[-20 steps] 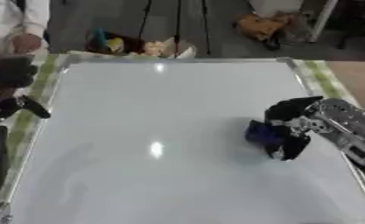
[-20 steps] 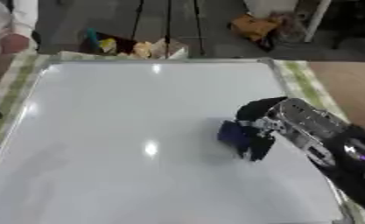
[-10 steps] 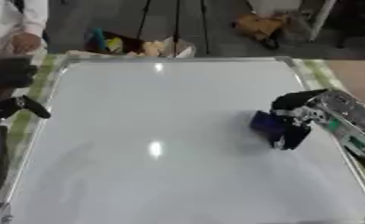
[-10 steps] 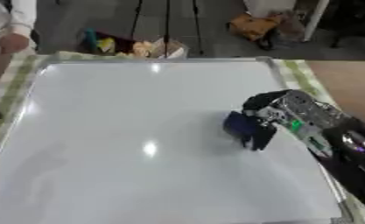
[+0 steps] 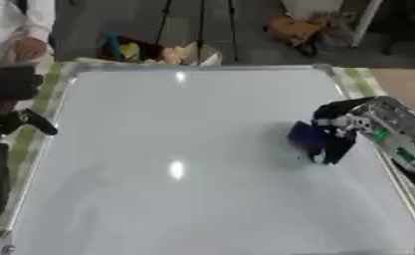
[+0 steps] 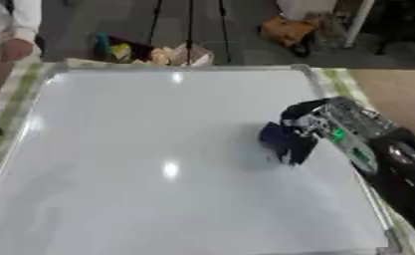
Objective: Wipe the whiteboard clean with a brush.
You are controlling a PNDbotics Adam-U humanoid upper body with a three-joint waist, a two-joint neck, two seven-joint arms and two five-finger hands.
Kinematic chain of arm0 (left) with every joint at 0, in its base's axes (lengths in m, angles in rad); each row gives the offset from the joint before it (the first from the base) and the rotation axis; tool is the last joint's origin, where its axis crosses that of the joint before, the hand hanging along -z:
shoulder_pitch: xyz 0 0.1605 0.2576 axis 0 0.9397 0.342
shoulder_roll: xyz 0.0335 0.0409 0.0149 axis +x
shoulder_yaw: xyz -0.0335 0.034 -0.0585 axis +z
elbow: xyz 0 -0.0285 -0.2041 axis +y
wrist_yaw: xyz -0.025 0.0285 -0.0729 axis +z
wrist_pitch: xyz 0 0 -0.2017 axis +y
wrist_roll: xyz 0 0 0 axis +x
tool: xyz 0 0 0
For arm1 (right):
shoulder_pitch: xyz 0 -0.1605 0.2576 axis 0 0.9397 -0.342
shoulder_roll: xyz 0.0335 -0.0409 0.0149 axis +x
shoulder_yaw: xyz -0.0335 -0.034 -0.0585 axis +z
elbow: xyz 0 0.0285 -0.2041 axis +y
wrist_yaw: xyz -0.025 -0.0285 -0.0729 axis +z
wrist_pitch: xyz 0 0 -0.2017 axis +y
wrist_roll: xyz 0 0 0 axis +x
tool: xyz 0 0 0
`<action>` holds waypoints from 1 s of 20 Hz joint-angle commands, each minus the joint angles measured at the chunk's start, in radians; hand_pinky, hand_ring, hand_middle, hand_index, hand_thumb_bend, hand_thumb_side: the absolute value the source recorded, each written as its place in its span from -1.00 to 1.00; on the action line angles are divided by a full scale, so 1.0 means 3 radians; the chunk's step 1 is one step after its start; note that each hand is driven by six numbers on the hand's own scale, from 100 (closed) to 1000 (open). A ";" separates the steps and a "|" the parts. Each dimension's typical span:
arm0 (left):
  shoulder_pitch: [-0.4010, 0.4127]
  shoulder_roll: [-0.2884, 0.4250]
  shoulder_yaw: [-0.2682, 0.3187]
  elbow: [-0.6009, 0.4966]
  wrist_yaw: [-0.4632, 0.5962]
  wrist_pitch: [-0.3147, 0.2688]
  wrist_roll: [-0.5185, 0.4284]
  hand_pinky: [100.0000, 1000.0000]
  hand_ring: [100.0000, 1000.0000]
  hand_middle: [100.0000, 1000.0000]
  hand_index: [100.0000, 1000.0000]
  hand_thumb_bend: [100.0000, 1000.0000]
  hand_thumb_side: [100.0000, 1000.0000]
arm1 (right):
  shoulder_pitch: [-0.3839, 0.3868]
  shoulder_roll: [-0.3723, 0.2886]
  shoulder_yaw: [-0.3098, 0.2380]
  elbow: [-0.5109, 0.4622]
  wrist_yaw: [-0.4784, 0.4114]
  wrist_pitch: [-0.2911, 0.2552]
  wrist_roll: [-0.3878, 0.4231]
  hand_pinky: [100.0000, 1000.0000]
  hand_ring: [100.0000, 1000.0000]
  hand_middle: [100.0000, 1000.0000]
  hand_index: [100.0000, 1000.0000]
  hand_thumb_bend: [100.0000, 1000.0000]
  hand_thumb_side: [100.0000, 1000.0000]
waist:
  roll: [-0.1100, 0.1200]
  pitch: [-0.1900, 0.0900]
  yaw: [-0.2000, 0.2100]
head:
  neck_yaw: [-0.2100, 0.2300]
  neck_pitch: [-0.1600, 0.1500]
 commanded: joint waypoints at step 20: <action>-0.0050 0.0028 -0.0013 -0.0060 0.0005 0.0001 -0.0007 -0.29 0.56 0.46 0.31 -1.00 0.92 | 0.0362 -0.0321 0.0333 -0.0662 -0.0137 -0.0264 0.0005 -0.55 -0.09 -0.70 -0.78 -1.00 -0.39 | 0.0002 -0.0032 0.0021 | -0.0010 -0.0013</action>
